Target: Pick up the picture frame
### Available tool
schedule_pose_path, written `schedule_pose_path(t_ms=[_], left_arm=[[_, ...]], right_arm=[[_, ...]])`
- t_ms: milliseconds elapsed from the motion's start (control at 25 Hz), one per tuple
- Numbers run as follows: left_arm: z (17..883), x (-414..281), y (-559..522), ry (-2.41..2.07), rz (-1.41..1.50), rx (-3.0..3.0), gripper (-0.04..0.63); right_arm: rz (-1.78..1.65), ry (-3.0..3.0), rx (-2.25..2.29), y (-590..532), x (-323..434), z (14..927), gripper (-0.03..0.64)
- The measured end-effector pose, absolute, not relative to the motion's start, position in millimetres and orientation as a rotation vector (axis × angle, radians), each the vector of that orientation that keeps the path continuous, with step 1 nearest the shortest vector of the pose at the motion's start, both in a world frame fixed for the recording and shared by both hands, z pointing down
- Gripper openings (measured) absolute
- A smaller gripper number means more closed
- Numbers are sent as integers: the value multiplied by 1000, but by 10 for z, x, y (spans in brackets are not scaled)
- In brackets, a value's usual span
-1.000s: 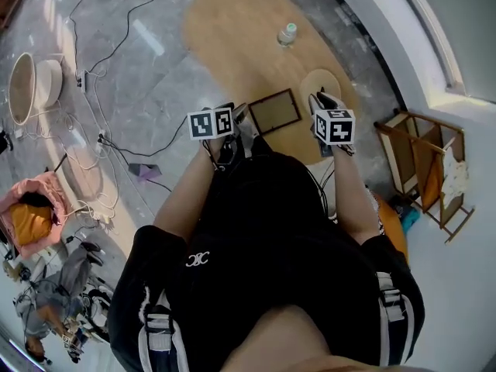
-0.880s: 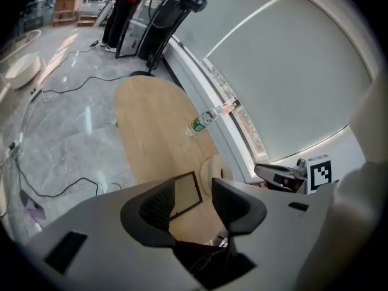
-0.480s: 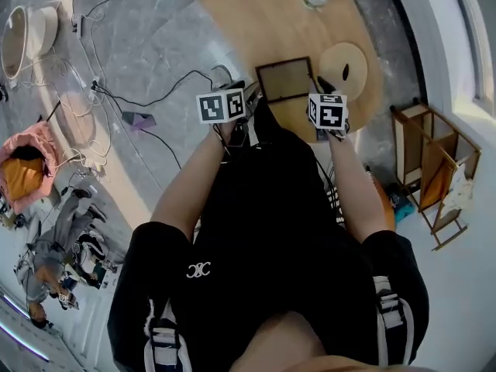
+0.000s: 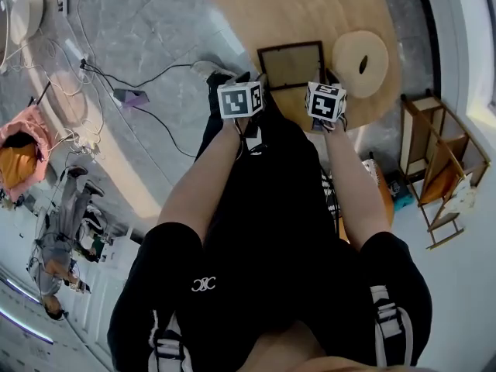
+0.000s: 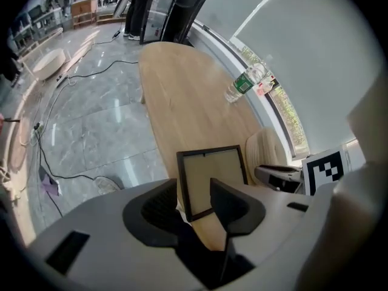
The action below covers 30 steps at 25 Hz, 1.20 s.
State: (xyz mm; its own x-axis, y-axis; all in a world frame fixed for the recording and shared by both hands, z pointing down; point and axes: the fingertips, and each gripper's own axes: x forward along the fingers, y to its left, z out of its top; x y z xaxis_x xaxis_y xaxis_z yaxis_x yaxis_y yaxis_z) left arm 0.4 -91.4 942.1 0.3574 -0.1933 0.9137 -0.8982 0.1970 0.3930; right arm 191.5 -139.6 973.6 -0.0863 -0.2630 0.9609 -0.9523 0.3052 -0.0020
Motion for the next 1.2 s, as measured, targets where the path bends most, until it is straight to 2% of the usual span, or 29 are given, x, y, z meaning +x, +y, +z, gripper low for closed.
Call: schedule_pose_path(t_ms=[120,560,680,840,1200], left_arm=[[9646,53,-880,-1155,696,1309,163],[10198,231,-832,-1156,727,1286,150],[10284,263,-815,-1151,738,1286,150],[10363,290,-809,-1144,754,1289,150],[10524,248,-813,-1095,751,1270,149]], right_arm=[[849,-1551,1129,-1341,1881,9899,87],[737,-1448,1085,-1312,1927,10302,91],[717,-1406,1113,-1350,2013,10381,121],[737,-1427,1111,-1398,1991,10425,77],[781,-1441,1091,-1423,1890,10458,77]])
